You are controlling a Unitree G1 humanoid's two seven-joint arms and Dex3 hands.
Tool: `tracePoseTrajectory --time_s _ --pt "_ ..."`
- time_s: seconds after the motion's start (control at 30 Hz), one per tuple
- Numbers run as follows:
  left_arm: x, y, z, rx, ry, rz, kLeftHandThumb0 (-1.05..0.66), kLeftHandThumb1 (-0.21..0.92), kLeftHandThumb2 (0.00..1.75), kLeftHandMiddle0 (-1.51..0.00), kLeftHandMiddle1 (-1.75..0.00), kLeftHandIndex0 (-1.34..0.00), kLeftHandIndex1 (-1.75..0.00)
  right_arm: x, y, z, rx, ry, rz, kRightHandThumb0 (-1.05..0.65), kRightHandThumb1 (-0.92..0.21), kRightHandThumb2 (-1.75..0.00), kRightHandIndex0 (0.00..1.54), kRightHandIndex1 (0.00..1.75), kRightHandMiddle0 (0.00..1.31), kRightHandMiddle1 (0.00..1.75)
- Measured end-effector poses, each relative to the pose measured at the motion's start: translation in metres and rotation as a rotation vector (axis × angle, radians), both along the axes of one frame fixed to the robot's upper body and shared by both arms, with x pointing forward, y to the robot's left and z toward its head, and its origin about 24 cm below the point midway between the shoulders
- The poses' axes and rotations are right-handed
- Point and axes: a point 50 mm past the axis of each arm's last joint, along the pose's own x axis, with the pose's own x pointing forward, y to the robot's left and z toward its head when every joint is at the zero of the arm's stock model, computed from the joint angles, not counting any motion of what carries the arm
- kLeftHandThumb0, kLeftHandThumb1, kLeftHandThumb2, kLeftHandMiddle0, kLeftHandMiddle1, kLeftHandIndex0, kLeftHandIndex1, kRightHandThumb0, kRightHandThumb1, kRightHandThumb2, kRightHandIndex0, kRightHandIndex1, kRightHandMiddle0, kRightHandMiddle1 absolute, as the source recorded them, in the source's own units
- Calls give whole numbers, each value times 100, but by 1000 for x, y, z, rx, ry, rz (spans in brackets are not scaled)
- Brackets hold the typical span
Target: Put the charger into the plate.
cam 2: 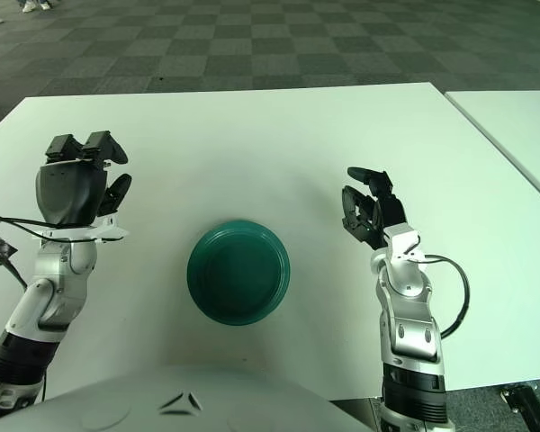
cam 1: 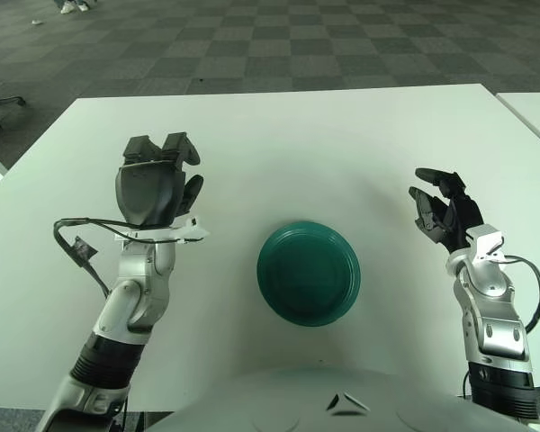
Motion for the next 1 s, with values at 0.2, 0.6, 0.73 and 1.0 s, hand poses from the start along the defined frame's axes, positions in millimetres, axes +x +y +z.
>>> tracePoseTrajectory --time_s 0.2,0.6,0.73,1.0 --pt "0 -14 2 34 -3 -63 -49 25 139 -120 -175 -66 -175 -5 -1 0 2 4 5 -44 -83 -68 49 8 11 96" --pt "0 -51 -8 22 58 -244 -52 19 146 -119 -175 -71 -175 -1 -10 -2 -19 20 7 -47 -88 -66 48 7 6 92" --pt "1 -58 -6 17 62 -283 -52 18 147 -118 -175 -72 -175 -1 -13 3 -21 8 2 -47 -89 -65 48 7 6 91" --pt "4 -77 -2 21 58 -379 -52 18 147 -116 -175 -72 -175 -1 -13 8 -15 -7 7 -47 -90 -64 48 7 6 91"
